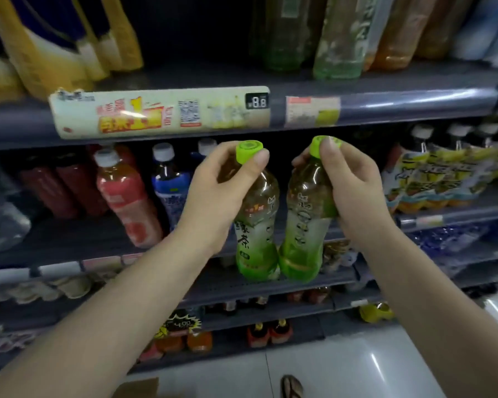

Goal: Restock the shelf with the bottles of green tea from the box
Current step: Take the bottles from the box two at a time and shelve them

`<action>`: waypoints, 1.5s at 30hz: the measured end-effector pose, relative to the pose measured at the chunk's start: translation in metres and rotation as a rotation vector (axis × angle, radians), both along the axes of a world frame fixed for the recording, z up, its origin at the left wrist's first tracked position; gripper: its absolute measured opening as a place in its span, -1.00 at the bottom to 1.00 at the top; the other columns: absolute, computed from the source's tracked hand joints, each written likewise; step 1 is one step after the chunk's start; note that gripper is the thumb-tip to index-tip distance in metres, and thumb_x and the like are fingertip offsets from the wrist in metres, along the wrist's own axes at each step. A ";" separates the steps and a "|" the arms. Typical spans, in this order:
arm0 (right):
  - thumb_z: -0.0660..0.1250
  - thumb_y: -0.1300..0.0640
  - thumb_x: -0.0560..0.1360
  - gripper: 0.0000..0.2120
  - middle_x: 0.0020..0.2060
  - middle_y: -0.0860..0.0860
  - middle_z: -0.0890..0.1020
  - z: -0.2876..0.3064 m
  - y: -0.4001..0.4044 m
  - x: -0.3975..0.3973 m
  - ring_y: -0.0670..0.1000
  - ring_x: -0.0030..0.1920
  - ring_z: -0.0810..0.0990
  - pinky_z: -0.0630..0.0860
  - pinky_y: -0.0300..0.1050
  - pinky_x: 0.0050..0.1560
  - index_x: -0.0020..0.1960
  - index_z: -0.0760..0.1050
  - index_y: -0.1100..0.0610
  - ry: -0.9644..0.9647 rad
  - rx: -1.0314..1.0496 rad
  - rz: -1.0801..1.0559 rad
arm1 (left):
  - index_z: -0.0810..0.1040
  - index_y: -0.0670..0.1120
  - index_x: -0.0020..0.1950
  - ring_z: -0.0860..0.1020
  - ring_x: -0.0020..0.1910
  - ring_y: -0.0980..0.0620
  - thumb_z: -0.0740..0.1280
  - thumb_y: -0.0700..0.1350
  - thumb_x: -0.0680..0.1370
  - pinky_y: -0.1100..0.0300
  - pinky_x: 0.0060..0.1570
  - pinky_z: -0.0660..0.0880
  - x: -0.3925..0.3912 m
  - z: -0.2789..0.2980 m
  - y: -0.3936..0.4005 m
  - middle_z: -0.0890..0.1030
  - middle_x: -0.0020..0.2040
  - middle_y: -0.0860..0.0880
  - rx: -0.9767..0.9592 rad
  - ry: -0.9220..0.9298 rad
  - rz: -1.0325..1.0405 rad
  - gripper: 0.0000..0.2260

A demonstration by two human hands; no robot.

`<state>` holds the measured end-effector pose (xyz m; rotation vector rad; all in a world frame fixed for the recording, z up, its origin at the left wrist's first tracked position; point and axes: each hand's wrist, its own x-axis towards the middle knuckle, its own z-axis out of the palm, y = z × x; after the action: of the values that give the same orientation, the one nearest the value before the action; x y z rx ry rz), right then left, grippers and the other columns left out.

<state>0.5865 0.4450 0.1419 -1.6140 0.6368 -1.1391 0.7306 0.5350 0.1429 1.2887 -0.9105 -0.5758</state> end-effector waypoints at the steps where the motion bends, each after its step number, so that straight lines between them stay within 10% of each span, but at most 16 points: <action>1: 0.24 -0.10 0.52 -0.76 -0.16 0.04 0.68 -0.002 -0.008 -0.005 0.17 -0.03 0.62 0.52 0.33 0.05 -0.20 0.60 -0.04 -0.004 -0.006 -0.009 | 0.62 0.12 -0.08 0.63 0.05 -0.01 0.43 0.09 0.42 -0.16 0.16 0.53 -0.006 -0.004 -0.010 0.68 0.00 -0.04 -0.007 0.006 0.003 -0.88; 8: 0.29 -0.15 0.47 -0.77 -0.12 0.20 0.67 -0.009 -0.062 -0.012 0.18 -0.06 0.64 0.55 0.27 0.02 -0.17 0.64 -0.05 -0.035 -0.041 -0.057 | 0.60 0.09 -0.03 0.62 0.03 0.11 0.42 0.06 0.45 0.05 0.12 0.55 -0.034 -0.011 -0.067 0.67 -0.02 0.05 -0.050 -0.035 0.073 -0.86; 14: 0.29 0.05 0.54 -0.84 -0.14 -0.07 0.66 -0.036 -0.085 -0.005 -0.17 -0.08 0.61 0.50 -0.26 -0.03 -0.02 0.59 0.12 -0.063 -0.135 -0.058 | 0.57 0.09 0.03 0.60 0.09 0.10 0.42 0.06 0.43 -0.04 0.19 0.52 -0.035 -0.028 -0.088 0.66 0.03 0.07 -0.050 -0.057 0.195 -0.79; 28: 0.34 0.02 0.50 -0.95 -0.19 -0.20 0.63 -0.049 -0.119 0.028 -0.30 -0.12 0.58 0.47 -0.35 -0.06 -0.08 0.53 -0.02 -0.082 -0.075 -0.207 | 0.56 0.16 -0.01 0.59 0.13 0.09 0.43 0.02 0.42 -0.01 0.26 0.48 -0.019 -0.039 -0.122 0.65 0.06 0.07 -0.095 0.025 0.347 -0.83; 45: 0.30 0.05 0.53 -0.71 0.05 -0.16 0.57 -0.072 -0.138 0.033 -0.26 0.07 0.53 0.43 -0.37 0.12 0.24 0.42 -0.01 0.124 -0.095 0.141 | 0.34 -0.05 0.39 0.53 0.23 0.11 0.40 -0.03 0.44 0.17 0.25 0.45 0.032 -0.079 -0.118 0.56 0.24 0.01 0.078 -0.237 -0.096 -0.46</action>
<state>0.6199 0.3073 0.0695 -1.7920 0.5460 -0.9844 0.7624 0.4174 0.0642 1.4097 -1.1601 -0.5455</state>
